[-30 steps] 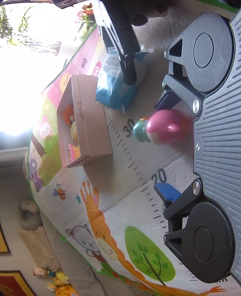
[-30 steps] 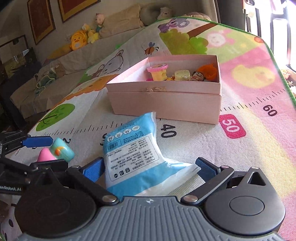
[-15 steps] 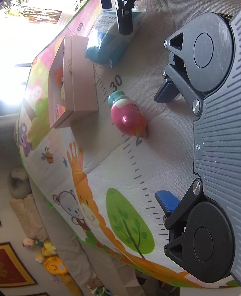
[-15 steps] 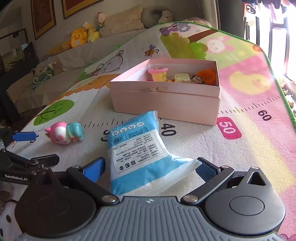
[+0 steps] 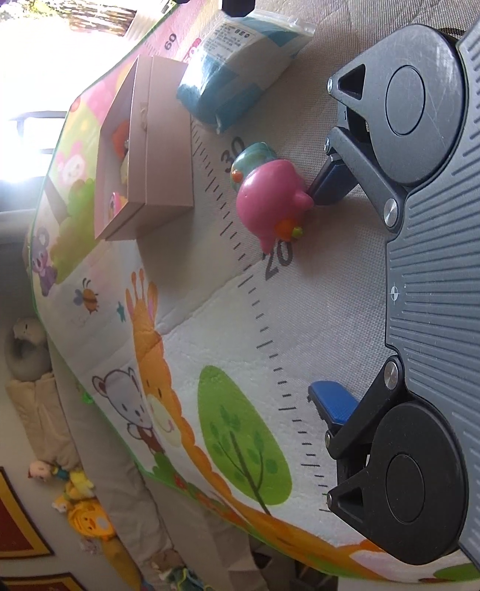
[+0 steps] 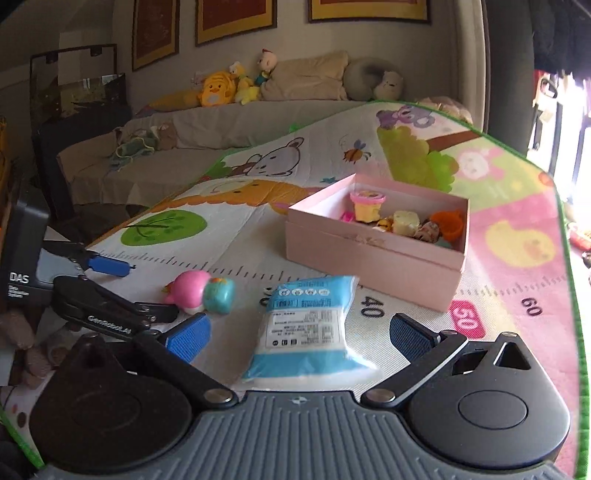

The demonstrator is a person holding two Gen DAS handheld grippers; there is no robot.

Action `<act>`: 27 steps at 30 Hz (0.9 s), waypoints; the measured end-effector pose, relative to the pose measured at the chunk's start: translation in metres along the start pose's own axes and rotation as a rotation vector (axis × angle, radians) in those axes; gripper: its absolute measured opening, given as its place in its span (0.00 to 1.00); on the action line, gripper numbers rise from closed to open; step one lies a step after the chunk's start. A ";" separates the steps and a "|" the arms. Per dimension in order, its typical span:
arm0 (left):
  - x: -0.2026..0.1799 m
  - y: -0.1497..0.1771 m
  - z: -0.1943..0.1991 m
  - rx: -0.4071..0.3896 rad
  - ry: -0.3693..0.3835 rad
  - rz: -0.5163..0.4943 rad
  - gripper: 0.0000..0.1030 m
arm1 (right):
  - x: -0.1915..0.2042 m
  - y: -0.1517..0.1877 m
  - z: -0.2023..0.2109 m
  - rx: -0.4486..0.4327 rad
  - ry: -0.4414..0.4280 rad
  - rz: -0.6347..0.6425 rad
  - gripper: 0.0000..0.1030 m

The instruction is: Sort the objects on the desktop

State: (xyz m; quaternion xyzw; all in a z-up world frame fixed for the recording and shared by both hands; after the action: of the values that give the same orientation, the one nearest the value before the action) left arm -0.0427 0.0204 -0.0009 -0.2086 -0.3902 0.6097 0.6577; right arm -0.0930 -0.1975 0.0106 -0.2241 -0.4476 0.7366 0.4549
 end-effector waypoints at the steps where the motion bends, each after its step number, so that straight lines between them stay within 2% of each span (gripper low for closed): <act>1: 0.000 0.000 0.000 0.000 0.001 0.000 1.00 | -0.001 -0.002 -0.003 0.001 -0.005 -0.004 1.00; 3: 0.001 0.000 0.000 0.002 0.002 0.003 1.00 | -0.005 -0.004 -0.012 0.016 -0.052 -0.046 1.00; 7: 0.002 0.000 0.000 0.005 0.005 0.012 1.00 | -0.012 0.005 -0.036 0.104 -0.108 -0.163 1.00; 9: 0.003 0.000 -0.001 0.007 0.008 0.015 1.00 | -0.009 0.009 -0.034 0.101 -0.187 -0.169 1.00; 11: 0.004 0.000 -0.001 0.013 0.014 0.020 1.00 | -0.006 0.009 -0.025 0.067 -0.202 -0.154 1.00; 14: 0.007 -0.002 0.002 0.031 0.010 0.022 1.00 | -0.016 0.007 -0.015 0.020 -0.115 -0.176 1.00; 16: 0.008 -0.004 0.012 0.019 0.068 0.034 1.00 | -0.029 0.009 -0.010 -0.010 -0.033 -0.211 1.00; 18: 0.006 -0.008 0.026 0.012 0.172 0.063 1.00 | -0.043 0.016 -0.007 -0.039 0.047 -0.250 1.00; 20: -0.002 -0.014 0.034 0.001 0.245 0.082 1.00 | -0.057 0.023 -0.007 -0.056 0.104 -0.321 1.00; 23: -0.020 -0.024 0.033 0.020 0.278 0.097 1.00 | -0.074 0.033 -0.006 -0.073 0.125 -0.422 1.00; 27: -0.037 -0.034 0.013 0.080 0.277 0.115 1.00 | -0.076 0.035 -0.002 -0.099 0.142 -0.437 1.00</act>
State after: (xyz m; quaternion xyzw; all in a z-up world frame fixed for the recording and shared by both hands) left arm -0.0288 -0.0237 0.0232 -0.2864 -0.2588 0.6267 0.6770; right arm -0.0711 -0.2691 -0.0268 -0.1952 -0.4878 0.5802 0.6224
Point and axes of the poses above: each gripper's, at about its wrist camera, not at the fingertips, and z roughly against the way its jaws point, x to its left, y to its underside, the point moved 1 cm from there along -z, roughly the way its jaws point, and after that the axes turned 13 degrees about -y, right-handed, at the moved point
